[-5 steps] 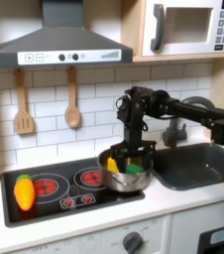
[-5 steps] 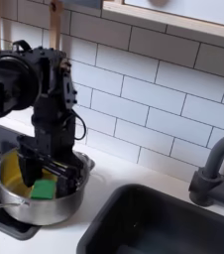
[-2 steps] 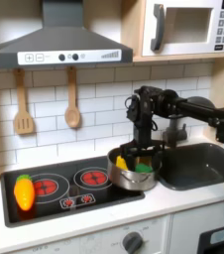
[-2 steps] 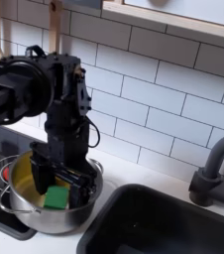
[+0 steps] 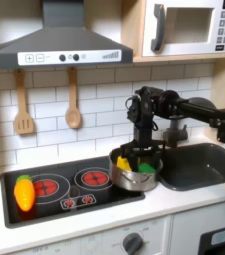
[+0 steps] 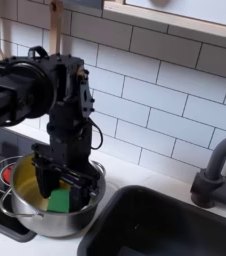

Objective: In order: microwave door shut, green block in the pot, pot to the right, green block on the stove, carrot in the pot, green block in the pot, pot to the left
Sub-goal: 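Drag the pot to the right, then take the green block out of the pot and put it on the stove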

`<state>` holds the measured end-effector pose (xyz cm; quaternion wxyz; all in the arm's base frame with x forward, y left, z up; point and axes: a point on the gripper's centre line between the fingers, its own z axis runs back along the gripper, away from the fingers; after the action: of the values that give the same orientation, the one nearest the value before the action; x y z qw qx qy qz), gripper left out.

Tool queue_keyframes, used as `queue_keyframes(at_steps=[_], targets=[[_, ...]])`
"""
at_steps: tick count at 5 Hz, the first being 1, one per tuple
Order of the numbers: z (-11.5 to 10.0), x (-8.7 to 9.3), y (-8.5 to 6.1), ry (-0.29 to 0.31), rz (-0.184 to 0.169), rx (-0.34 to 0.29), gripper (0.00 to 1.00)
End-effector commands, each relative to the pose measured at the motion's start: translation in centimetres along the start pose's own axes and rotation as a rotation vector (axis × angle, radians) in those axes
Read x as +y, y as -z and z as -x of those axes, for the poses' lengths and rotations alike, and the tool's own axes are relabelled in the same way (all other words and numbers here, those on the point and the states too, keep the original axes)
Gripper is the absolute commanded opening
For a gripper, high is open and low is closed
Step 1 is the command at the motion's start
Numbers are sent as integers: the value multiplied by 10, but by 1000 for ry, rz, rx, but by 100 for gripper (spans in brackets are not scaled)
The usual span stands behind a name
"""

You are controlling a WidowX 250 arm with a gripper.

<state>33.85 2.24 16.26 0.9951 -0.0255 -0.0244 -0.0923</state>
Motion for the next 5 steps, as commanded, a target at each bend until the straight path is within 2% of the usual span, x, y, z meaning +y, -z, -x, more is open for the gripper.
queue_keyframes(at_steps=[1, 4, 5], targets=[[2, 5, 0, -34, -35, 3, 0], [-4, 7, -21, -36, -38, -12, 0], [-11, 10, -38, -36, -50, -44, 0]])
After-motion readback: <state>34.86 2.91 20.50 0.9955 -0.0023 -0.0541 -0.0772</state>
